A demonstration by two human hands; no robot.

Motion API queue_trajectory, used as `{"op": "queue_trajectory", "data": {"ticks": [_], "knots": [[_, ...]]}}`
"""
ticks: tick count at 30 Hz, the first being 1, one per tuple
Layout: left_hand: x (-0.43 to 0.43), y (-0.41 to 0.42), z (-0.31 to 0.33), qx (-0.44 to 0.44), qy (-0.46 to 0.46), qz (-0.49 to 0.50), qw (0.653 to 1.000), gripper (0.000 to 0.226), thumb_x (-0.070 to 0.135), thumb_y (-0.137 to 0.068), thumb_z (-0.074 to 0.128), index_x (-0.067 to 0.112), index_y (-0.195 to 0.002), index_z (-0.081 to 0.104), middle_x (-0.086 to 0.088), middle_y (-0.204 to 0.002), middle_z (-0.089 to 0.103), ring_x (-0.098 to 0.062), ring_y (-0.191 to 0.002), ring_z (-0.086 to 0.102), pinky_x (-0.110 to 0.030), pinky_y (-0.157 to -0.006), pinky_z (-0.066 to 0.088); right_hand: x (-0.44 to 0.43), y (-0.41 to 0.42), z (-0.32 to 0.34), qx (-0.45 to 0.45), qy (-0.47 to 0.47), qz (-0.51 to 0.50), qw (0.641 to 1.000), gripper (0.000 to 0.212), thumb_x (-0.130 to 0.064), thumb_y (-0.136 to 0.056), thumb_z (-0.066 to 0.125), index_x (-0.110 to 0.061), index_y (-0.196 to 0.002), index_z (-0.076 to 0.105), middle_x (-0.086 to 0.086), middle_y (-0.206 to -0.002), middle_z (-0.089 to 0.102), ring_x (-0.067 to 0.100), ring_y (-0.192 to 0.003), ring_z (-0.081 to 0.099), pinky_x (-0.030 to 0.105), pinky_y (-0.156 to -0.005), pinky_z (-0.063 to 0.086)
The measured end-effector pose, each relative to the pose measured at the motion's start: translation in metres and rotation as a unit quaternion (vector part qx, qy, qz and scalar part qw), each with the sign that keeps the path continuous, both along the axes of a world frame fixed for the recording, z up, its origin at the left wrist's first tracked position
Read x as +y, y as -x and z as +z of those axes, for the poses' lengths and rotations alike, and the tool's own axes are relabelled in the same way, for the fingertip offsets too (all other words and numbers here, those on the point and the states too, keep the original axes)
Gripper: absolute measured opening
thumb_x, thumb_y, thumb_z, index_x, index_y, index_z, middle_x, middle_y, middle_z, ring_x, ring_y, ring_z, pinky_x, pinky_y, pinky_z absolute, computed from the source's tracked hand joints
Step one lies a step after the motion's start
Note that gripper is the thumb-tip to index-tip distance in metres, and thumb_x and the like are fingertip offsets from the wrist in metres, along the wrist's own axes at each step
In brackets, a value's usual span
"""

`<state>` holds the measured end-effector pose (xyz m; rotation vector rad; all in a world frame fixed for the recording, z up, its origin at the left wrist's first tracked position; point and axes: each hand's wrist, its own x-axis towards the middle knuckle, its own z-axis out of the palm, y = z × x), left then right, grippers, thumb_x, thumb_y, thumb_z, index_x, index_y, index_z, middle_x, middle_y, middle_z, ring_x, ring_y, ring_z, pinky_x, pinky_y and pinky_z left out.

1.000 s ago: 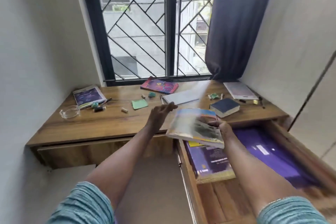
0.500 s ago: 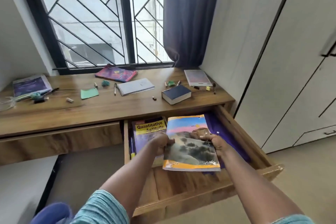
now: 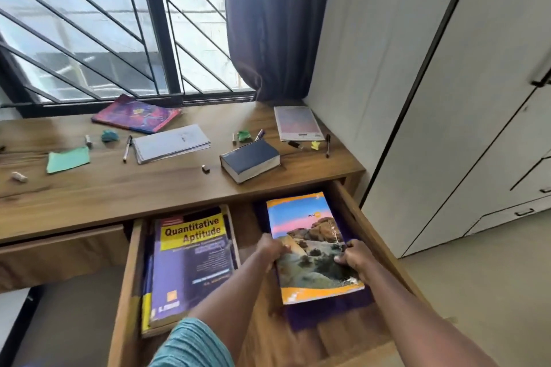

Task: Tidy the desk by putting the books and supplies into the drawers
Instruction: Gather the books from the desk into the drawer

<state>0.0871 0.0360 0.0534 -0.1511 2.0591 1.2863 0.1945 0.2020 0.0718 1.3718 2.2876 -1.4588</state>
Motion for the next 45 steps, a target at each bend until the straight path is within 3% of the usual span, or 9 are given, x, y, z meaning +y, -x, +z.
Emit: {"op": "queue_trajectory", "data": {"ticks": [2,5,8,15,27,30,35,39,45], "knots": [[0.017,0.014,-0.009,0.022,0.051,-0.020,0.998,0.046,0.009,-0.080,0.072,-0.006,-0.119,0.052,-0.020,-0.113,0.063,-0.031,-0.110,0.061,-0.037,-0.082,0.050,0.010,0.013,-0.002,-0.027,-0.040,0.020,0.999,0.028,-0.002,-0.081,0.068,-0.004,-0.104,0.052,0.017,-0.110,0.060,0.027,-0.098,0.057,0.031,-0.076,0.043],[0.035,0.025,-0.017,0.062,0.128,-0.052,0.988,0.041,0.014,-0.085,0.067,-0.003,-0.122,0.057,-0.019,-0.125,0.061,-0.031,-0.118,0.057,-0.035,-0.096,0.048,0.020,0.029,-0.009,-0.055,-0.095,0.039,0.993,0.028,-0.007,-0.087,0.058,0.000,-0.113,0.052,0.019,-0.117,0.060,0.031,-0.107,0.059,0.032,-0.079,0.046],[0.049,0.031,-0.024,0.079,0.177,-0.072,0.978,0.034,0.013,-0.092,0.055,-0.002,-0.122,0.058,-0.021,-0.127,0.059,-0.032,-0.121,0.054,-0.033,-0.096,0.045,0.028,0.041,-0.018,-0.080,-0.125,0.057,0.987,0.029,-0.007,-0.090,0.048,-0.001,-0.119,0.051,0.021,-0.123,0.057,0.035,-0.113,0.056,0.034,-0.088,0.046],[0.078,0.036,-0.031,0.089,0.231,-0.076,0.966,0.035,0.007,-0.096,0.038,-0.001,-0.128,0.051,-0.021,-0.134,0.050,-0.031,-0.125,0.048,-0.032,-0.098,0.043,0.042,0.061,-0.029,-0.105,-0.214,0.082,0.968,0.031,-0.006,-0.092,0.047,-0.004,-0.123,0.048,0.017,-0.123,0.057,0.034,-0.114,0.055,0.035,-0.084,0.046],[0.108,0.033,-0.020,0.110,0.323,-0.045,0.939,0.035,0.007,-0.097,0.038,0.003,-0.128,0.053,-0.016,-0.132,0.051,-0.028,-0.125,0.049,-0.031,-0.098,0.045,0.046,0.091,-0.035,-0.141,-0.239,0.133,0.951,0.034,-0.006,-0.098,0.037,-0.006,-0.132,0.042,0.016,-0.133,0.050,0.032,-0.118,0.052,0.037,-0.093,0.045],[0.118,0.043,0.000,0.133,0.312,0.016,0.941,0.029,0.011,-0.092,0.045,0.003,-0.113,0.064,-0.015,-0.116,0.061,-0.031,-0.109,0.060,-0.036,-0.087,0.052,0.046,0.109,-0.012,-0.097,-0.306,0.171,0.932,0.028,-0.011,-0.095,0.045,-0.007,-0.122,0.054,0.015,-0.121,0.058,0.029,-0.108,0.058,0.035,-0.086,0.048],[0.141,0.091,0.061,0.287,0.221,0.098,0.927,0.028,0.015,-0.090,0.044,0.006,-0.094,0.070,-0.014,-0.098,0.069,-0.031,-0.094,0.066,-0.030,-0.070,0.049,0.064,0.166,0.039,0.033,-0.346,0.189,0.918,0.024,-0.011,-0.095,0.044,-0.007,-0.113,0.058,0.013,-0.122,0.055,0.029,-0.113,0.053,0.036,-0.090,0.045],[0.162,0.140,0.095,0.350,0.167,0.111,0.915,0.027,0.013,-0.090,0.046,0.008,-0.103,0.068,-0.016,-0.107,0.067,-0.031,-0.101,0.063,-0.030,-0.079,0.047,0.088,0.218,0.066,0.097,-0.369,0.187,0.905,0.031,-0.007,-0.094,0.038,0.000,-0.116,0.058,0.018,-0.125,0.055,0.031,-0.114,0.053,0.035,-0.096,0.042],[0.198,0.222,0.111,0.302,0.190,0.050,0.933,0.041,0.003,-0.091,0.043,0.008,-0.130,0.055,-0.016,-0.131,0.057,-0.031,-0.120,0.053,-0.032,-0.095,0.044,0.142,0.307,0.091,0.089,-0.343,0.199,0.914,0.032,-0.007,-0.092,0.047,0.003,-0.121,0.055,0.022,-0.127,0.053,0.035,-0.114,0.054,0.036,-0.090,0.047]]}}
